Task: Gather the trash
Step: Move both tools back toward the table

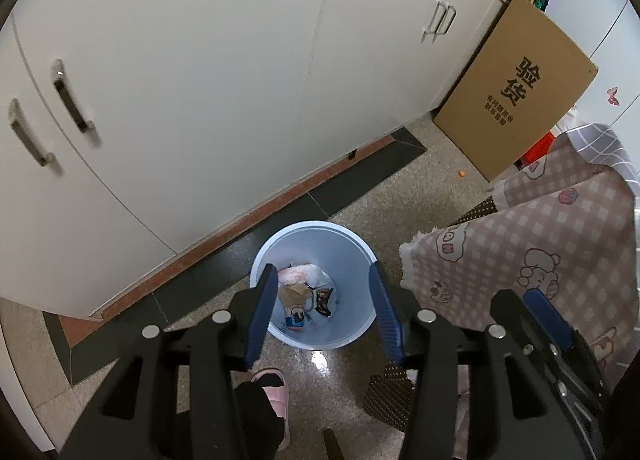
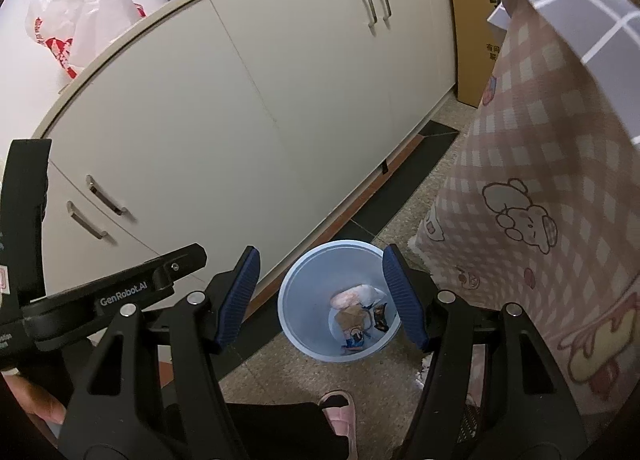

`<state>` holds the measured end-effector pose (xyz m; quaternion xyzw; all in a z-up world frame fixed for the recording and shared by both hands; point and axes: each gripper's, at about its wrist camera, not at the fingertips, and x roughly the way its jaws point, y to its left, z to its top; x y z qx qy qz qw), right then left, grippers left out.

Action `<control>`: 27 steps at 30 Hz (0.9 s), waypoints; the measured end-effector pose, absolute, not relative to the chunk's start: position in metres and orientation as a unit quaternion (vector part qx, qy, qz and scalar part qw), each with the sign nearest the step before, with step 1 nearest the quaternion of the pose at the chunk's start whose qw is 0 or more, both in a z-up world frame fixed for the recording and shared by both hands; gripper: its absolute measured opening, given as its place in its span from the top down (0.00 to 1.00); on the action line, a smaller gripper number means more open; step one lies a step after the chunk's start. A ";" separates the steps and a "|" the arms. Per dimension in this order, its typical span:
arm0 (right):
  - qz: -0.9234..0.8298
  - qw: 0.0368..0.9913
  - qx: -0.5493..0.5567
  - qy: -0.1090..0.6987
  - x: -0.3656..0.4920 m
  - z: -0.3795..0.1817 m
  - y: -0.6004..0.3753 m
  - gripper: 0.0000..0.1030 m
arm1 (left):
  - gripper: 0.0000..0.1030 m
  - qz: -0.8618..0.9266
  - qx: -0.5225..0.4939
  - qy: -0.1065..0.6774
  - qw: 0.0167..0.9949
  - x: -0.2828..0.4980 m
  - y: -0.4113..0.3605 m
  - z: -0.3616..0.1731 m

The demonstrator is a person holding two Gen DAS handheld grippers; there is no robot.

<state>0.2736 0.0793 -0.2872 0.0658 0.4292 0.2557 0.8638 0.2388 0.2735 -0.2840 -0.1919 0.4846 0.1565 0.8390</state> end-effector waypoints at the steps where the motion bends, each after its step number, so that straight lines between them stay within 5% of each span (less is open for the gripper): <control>1: 0.260 0.862 0.068 0.429 0.271 -0.283 0.080 0.39 | 0.54 0.159 -0.189 0.479 0.842 0.234 0.273 -0.278; 15: 0.310 0.886 0.088 0.334 0.216 -0.167 0.053 0.39 | 0.37 0.194 -0.135 0.331 0.914 0.165 0.237 -0.145; 27: 0.186 0.933 0.149 0.269 0.234 -0.109 -0.123 0.35 | 0.29 0.008 -0.107 0.328 0.939 0.234 0.086 -0.088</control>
